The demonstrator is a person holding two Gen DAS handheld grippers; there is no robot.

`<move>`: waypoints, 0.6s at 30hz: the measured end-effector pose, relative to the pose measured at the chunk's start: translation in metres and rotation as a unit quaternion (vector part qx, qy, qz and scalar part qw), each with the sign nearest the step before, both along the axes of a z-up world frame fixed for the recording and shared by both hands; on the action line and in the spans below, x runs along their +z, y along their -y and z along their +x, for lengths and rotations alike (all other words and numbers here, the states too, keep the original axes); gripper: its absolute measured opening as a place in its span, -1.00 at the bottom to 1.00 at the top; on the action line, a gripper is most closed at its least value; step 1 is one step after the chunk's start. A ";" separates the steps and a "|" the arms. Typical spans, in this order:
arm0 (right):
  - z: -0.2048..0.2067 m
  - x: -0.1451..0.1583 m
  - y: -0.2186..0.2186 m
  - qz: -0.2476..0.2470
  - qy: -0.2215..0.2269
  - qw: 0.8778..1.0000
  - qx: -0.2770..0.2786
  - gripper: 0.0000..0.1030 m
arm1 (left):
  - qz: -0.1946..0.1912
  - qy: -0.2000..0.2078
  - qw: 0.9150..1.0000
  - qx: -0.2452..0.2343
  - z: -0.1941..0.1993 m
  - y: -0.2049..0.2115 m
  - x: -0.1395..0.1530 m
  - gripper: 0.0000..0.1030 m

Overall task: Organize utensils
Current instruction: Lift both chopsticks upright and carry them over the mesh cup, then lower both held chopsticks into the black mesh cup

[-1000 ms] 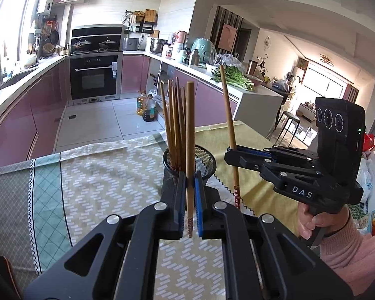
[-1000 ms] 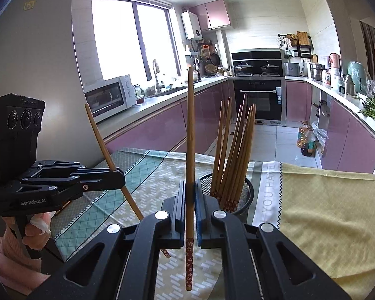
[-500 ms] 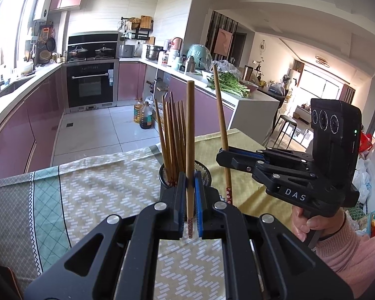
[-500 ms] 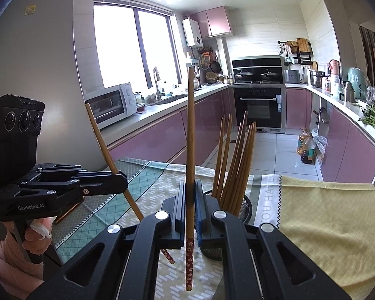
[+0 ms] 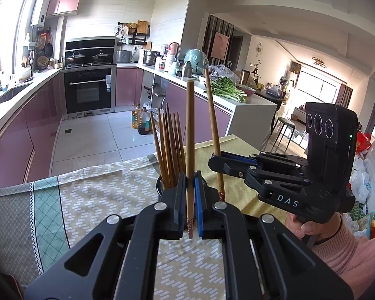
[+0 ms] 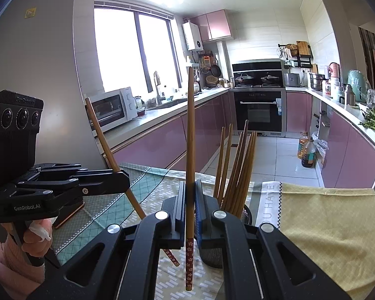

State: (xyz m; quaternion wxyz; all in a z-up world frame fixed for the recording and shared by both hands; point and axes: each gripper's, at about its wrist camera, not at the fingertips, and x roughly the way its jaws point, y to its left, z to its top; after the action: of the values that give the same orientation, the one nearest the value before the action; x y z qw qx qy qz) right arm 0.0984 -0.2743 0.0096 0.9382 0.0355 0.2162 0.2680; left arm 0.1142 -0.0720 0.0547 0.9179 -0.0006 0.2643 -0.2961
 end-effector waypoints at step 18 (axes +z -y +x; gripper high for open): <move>0.010 0.006 0.001 0.012 0.002 1.000 -0.004 -0.89 | -0.002 0.014 1.000 -0.006 0.003 0.004 0.013 -0.85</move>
State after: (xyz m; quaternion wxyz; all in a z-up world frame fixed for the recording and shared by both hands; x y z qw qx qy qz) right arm 0.1083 -0.2752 0.0153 0.9394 0.0470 0.2107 0.2665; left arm 0.1170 -0.0764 0.0677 0.9197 0.0033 0.2505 -0.3023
